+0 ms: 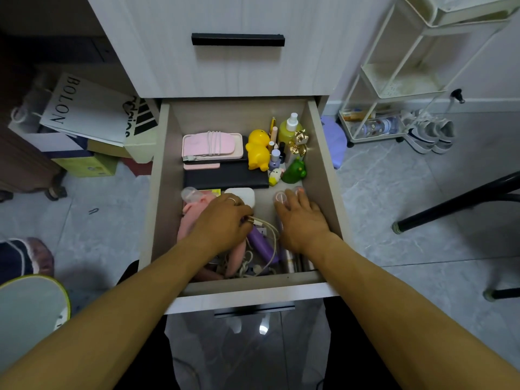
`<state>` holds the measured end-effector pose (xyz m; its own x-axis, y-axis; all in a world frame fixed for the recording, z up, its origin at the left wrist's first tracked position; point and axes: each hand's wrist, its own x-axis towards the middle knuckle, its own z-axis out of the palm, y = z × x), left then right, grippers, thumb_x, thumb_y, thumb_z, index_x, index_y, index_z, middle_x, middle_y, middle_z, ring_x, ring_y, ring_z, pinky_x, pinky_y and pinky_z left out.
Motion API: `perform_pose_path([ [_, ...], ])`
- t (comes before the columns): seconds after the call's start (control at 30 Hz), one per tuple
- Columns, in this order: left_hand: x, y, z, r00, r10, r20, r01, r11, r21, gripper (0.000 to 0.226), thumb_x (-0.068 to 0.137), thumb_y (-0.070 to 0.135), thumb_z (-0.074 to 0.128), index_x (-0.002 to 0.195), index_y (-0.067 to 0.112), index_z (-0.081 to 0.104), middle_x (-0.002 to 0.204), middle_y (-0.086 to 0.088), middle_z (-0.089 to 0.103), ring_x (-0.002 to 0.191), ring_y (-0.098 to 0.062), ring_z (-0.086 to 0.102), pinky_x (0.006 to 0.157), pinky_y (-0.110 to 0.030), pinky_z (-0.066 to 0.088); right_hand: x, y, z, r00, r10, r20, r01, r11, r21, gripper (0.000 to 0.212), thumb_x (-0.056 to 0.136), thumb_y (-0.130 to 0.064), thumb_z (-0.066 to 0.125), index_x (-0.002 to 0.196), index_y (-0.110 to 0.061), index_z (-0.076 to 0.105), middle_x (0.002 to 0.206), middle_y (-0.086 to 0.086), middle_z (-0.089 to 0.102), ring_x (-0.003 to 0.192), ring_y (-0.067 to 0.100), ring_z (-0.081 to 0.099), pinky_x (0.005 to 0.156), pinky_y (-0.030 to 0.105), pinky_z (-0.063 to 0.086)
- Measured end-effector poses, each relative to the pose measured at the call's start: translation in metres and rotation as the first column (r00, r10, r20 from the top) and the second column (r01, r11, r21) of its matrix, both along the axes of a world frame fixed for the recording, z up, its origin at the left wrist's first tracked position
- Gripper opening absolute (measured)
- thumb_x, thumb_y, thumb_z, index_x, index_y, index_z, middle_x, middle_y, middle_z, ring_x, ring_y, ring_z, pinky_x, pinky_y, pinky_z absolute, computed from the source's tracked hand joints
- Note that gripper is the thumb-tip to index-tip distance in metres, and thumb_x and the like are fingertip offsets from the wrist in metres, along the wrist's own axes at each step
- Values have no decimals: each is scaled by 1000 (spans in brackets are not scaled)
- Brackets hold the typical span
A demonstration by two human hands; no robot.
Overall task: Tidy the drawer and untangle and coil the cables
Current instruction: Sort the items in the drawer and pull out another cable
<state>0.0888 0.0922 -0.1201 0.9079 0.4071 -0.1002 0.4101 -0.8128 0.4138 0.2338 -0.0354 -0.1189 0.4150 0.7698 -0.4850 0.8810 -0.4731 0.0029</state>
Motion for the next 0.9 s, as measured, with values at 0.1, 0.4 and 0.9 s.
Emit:
perform_pose_path([
  [0.1, 0, 2, 0, 1000, 15, 11, -14, 1000, -19, 35, 84, 35, 49, 101, 16, 74, 100, -6, 67, 102, -26, 55, 90, -37, 43, 6, 2, 0, 996, -52, -72, 51, 999, -20, 94, 89, -41, 59, 154, -10, -1, 161, 17, -7, 148, 34, -10, 119, 46, 13],
  [0.4, -1, -2, 2, 998, 44, 43, -43, 999, -31, 25, 88, 25, 61, 108, 15, 73, 109, -8, 67, 107, -25, 54, 94, -36, 41, -4, -11, 2, 986, -138, -91, 127, 985, -115, 79, 99, -27, 49, 153, -4, -3, 157, 22, -19, 147, 42, -2, 117, 49, 19],
  [0.9, 1, -6, 6, 996, 66, 56, -66, 998, 0, 23, 90, 26, 61, 107, 17, 73, 112, -6, 67, 111, -23, 52, 96, -33, 36, -1, -9, 39, 998, -52, -38, 50, 998, -48, 50, 95, -12, 51, 142, -9, 35, 145, 21, 34, 125, 36, 48, 94, 43, 48],
])
